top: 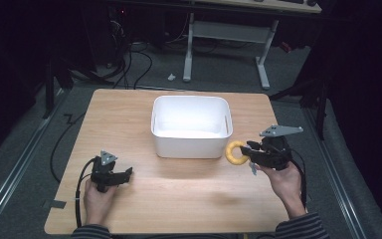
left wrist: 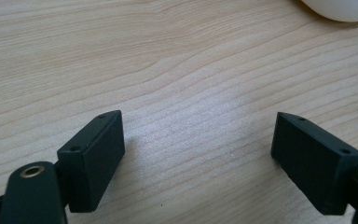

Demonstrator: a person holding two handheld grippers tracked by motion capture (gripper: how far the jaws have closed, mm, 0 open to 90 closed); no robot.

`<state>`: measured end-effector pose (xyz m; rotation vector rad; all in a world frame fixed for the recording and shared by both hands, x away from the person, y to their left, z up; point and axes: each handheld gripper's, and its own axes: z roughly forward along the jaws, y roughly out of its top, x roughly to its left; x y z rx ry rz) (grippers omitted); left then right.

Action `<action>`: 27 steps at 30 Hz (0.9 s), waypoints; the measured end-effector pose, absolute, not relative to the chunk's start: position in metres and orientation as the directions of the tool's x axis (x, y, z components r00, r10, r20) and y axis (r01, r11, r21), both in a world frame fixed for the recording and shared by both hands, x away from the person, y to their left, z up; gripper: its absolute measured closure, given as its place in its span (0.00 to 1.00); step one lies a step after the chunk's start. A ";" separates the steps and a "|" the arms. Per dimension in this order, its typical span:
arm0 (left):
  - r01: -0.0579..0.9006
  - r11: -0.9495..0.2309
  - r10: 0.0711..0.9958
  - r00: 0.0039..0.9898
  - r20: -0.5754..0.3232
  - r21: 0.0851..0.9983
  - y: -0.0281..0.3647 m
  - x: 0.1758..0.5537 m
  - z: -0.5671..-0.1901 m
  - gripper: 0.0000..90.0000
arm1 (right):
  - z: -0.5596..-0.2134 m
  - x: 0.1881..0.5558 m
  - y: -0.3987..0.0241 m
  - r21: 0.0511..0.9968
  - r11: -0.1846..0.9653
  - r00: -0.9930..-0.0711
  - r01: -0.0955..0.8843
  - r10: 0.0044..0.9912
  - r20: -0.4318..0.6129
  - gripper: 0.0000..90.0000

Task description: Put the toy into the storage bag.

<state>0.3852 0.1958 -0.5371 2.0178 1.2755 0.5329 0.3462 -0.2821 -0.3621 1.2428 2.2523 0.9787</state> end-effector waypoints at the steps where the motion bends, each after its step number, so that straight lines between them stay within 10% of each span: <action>1: 0.621 -0.287 0.900 0.435 -0.016 0.730 0.196 0.385 -0.537 0.20 | -0.361 0.348 -0.281 0.732 0.355 -0.530 0.581 0.848 0.009 0.74; 27: 0.620 -0.288 0.899 0.437 -0.015 0.730 0.196 0.385 -0.537 0.20 | -0.327 0.393 -0.263 0.755 0.341 -0.540 0.560 0.841 0.020 0.74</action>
